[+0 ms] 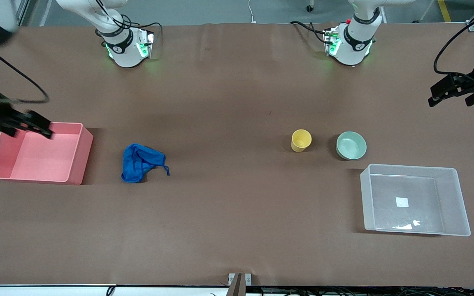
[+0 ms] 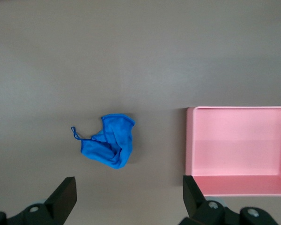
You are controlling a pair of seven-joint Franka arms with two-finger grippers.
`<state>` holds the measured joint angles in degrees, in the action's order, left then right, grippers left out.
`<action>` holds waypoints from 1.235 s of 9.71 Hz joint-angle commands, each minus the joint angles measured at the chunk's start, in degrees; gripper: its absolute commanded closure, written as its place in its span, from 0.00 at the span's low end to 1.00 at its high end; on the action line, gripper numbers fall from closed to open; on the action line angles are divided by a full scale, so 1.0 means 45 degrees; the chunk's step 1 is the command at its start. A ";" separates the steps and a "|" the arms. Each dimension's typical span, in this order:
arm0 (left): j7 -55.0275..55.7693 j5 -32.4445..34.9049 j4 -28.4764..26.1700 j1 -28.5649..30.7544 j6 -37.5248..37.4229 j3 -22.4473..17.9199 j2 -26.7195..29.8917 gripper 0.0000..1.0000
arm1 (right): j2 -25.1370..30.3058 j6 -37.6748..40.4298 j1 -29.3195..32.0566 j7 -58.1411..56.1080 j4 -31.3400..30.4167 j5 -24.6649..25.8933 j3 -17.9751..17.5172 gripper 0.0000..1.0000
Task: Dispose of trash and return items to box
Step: 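Move the right gripper down to the blue cloth while the left gripper reaches out, then grasp the blue cloth with the right gripper while the left gripper grasps the bowl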
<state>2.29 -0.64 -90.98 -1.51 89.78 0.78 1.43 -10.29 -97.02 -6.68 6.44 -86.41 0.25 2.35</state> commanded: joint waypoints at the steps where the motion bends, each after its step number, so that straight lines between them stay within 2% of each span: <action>1: -0.0078 0.0200 -0.2624 0.0004 0.2050 -0.0057 0.0287 0.05 | -0.1185 -0.2136 -0.0389 0.0072 -0.1393 0.0022 -0.0054 0.00; 4: -0.0175 0.0083 -0.6158 0.0005 0.5544 -0.0057 0.0405 0.04 | -0.1968 -0.7348 -0.0606 0.0014 -0.5631 0.0041 -0.0306 0.00; 6: -0.0215 0.0083 -0.8890 0.0004 0.9306 -0.0057 0.0075 0.04 | -0.2456 -1.0182 -0.0704 -0.0064 -0.7625 0.0080 -0.0406 0.00; 7: -0.0215 0.0102 -0.9851 -0.0015 1.1047 -0.0057 -0.0527 0.04 | -0.2710 -1.1145 -0.0704 -0.0065 -0.8079 0.0061 -0.0522 0.00; 9: -0.0215 0.0102 -1.0367 -0.0073 1.2835 -0.0018 -0.2087 0.04 | -0.2810 -1.1368 -0.0646 -0.0103 -0.8376 0.0080 -0.0582 0.00; 11: -0.0215 0.0102 -1.0814 -0.0113 1.3890 0.0021 -0.2970 0.04 | -0.3219 -1.1466 -0.0665 0.0052 -0.8396 0.0061 -0.0621 0.01; 12: -0.0215 0.0102 -1.1030 -0.0113 1.4593 0.0021 -0.3438 0.04 | -0.3240 -1.1467 -0.0665 0.0053 -0.8377 0.0061 -0.0621 0.17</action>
<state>2.02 -0.62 -138.93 -1.76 151.43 1.01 -10.59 -24.97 -147.59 -9.88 6.29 -123.13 0.30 -0.04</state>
